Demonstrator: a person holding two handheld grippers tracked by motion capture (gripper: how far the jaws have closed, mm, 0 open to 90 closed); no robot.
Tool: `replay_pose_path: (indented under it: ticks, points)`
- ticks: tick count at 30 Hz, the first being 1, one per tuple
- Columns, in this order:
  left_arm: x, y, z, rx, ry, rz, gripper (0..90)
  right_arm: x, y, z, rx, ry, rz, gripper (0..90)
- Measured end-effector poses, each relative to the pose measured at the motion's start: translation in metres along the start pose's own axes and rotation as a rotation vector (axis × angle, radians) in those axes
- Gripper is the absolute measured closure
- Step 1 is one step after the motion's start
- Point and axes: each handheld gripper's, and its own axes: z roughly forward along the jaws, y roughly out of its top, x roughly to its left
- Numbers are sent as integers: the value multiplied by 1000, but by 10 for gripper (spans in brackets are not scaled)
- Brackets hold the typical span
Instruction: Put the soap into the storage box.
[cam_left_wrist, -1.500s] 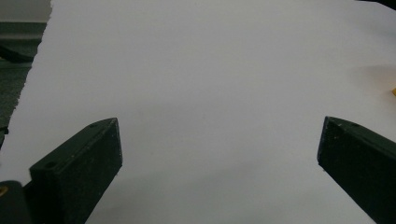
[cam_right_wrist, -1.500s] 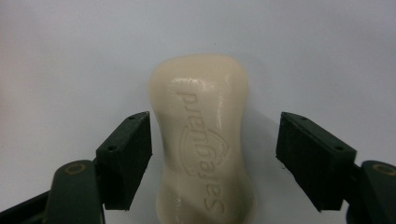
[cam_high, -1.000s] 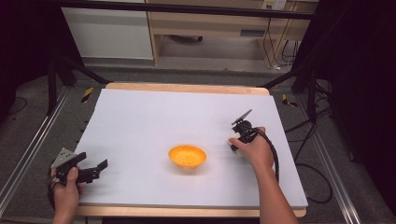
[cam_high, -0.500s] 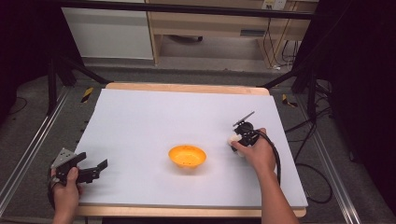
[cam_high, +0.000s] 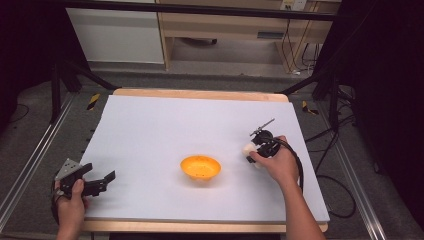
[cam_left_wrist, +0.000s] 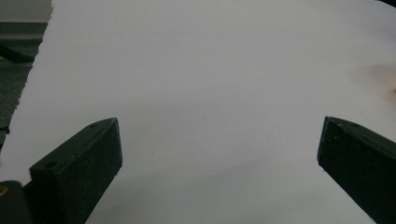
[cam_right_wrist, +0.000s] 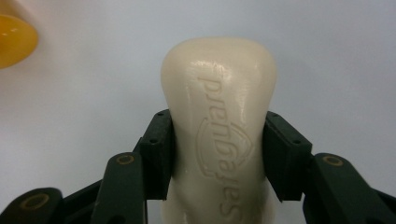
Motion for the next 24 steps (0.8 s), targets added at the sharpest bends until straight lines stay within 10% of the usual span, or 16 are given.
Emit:
replay_pose_path:
  ticks: [5,24]
  points:
    - [0,0,0,1,0,1,0,9,4,-8,-15,23,-96,499]
    - [0,0,0,0,1,0,0,38,17,-22,-68,74,-223,499]
